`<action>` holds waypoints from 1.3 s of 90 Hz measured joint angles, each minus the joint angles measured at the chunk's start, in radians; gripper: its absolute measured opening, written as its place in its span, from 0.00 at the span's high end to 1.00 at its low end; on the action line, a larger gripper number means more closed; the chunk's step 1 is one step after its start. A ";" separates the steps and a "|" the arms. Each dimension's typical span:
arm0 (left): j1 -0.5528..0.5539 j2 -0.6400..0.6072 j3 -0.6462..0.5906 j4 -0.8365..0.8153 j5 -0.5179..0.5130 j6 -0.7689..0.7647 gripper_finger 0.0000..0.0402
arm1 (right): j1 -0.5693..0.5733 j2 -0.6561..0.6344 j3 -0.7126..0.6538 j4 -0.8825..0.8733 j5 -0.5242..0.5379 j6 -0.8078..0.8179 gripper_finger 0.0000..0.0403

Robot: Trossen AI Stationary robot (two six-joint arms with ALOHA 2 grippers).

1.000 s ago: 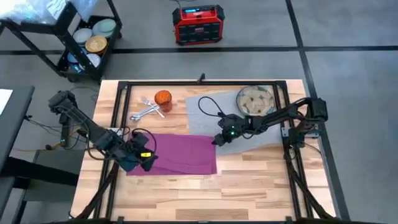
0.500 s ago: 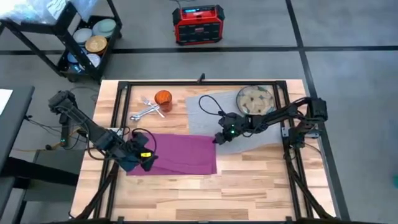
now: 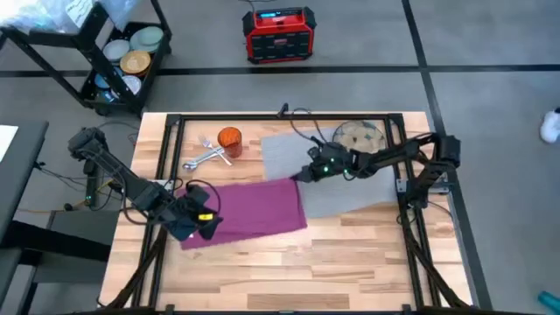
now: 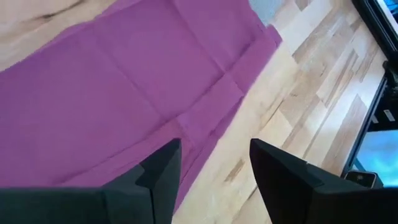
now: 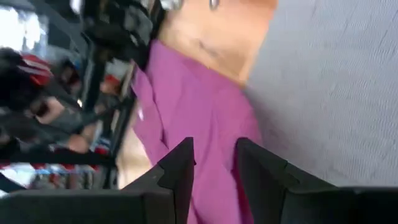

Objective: Set table place
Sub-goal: Fold the purple napkin

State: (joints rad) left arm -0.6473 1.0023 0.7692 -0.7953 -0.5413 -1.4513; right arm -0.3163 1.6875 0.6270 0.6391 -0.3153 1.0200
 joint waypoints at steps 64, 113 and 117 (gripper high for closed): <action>0.003 0.000 0.000 0.000 -0.057 -0.011 0.57 | 0.032 -0.101 0.000 -0.129 0.131 0.017 0.73; 0.072 0.000 0.000 0.000 -0.143 0.075 0.57 | 0.184 -0.293 0.000 -0.130 0.184 -0.076 0.73; 0.076 0.000 0.000 0.000 -0.143 0.098 0.57 | 0.192 -0.286 0.000 -0.132 0.186 -0.080 0.73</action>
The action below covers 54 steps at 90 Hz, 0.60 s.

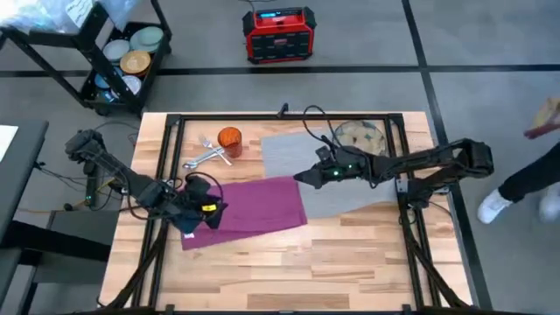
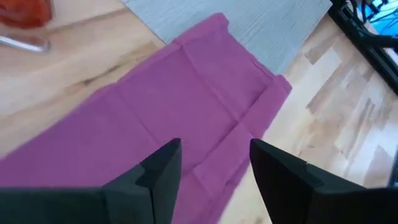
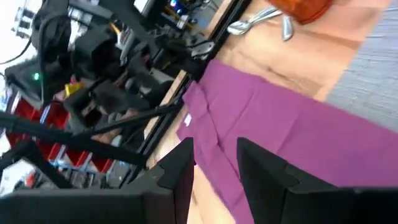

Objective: Set table place
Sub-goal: Fold the purple napkin

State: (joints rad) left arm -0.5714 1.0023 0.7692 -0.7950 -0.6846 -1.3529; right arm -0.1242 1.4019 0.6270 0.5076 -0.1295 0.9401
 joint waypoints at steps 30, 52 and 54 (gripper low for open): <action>0.018 0.000 0.000 -0.001 0.000 0.078 0.57 | -0.059 0.149 0.000 -0.044 -0.001 0.030 0.73; 0.024 0.000 0.000 -0.004 0.000 0.078 0.57 | -0.150 0.224 0.075 -0.247 -0.086 -0.095 0.74; 0.024 0.000 0.000 -0.005 0.000 0.078 0.57 | -0.155 0.226 0.088 -0.277 -0.096 -0.132 0.74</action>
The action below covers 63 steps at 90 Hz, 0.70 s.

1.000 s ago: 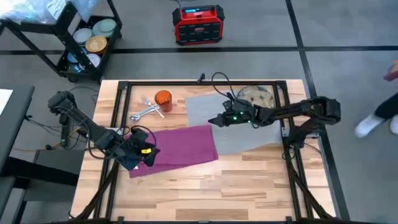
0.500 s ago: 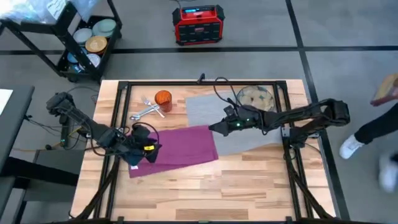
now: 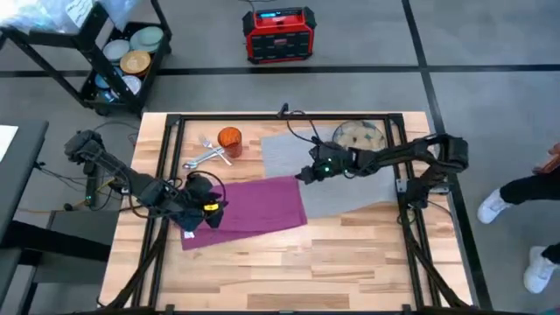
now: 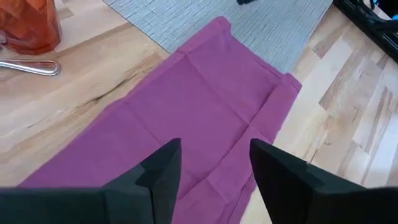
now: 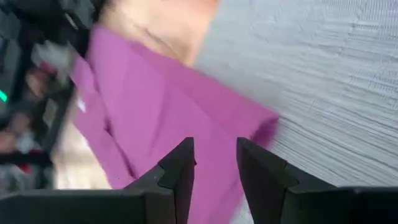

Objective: Set table place
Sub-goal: Fold the purple napkin

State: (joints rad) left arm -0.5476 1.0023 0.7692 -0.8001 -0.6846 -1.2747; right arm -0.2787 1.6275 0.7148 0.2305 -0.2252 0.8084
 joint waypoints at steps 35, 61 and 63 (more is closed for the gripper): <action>0.000 0.000 0.000 -0.025 0.008 0.049 0.57 | 0.014 0.000 0.289 -0.561 0.026 -0.869 0.72; 0.000 0.000 0.000 -0.048 0.011 0.051 0.57 | 0.043 0.115 0.366 -0.624 0.022 -1.027 0.65; 0.000 0.000 0.000 -0.049 0.011 0.050 0.57 | 0.049 0.127 0.370 -0.625 0.022 -1.033 0.64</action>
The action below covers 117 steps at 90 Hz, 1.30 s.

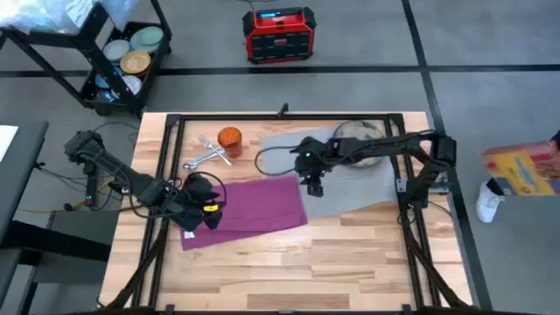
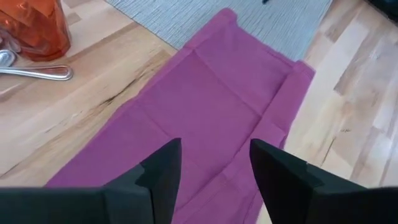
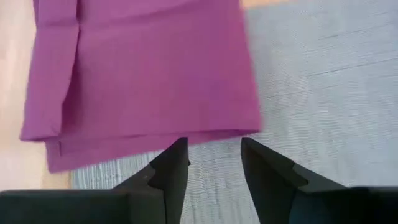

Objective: Set table place
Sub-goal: Fold the purple napkin

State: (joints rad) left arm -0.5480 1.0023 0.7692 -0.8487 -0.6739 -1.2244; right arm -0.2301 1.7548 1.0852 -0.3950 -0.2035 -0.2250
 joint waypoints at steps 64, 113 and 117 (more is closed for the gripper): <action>0.000 0.000 0.000 0.000 0.001 -0.010 0.57 | 0.000 0.100 0.088 0.013 0.074 -0.092 0.68; 0.000 0.000 0.000 0.000 0.018 -0.008 0.57 | 0.006 0.184 0.088 0.045 0.047 -0.061 0.69; 0.000 0.000 0.000 0.000 0.020 -0.009 0.57 | 0.005 0.185 0.088 0.040 0.048 -0.046 0.71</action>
State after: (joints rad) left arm -0.5480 1.0024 0.7692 -0.8486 -0.6540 -1.2339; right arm -0.2249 1.9395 1.1736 -0.3547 -0.1559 -0.2708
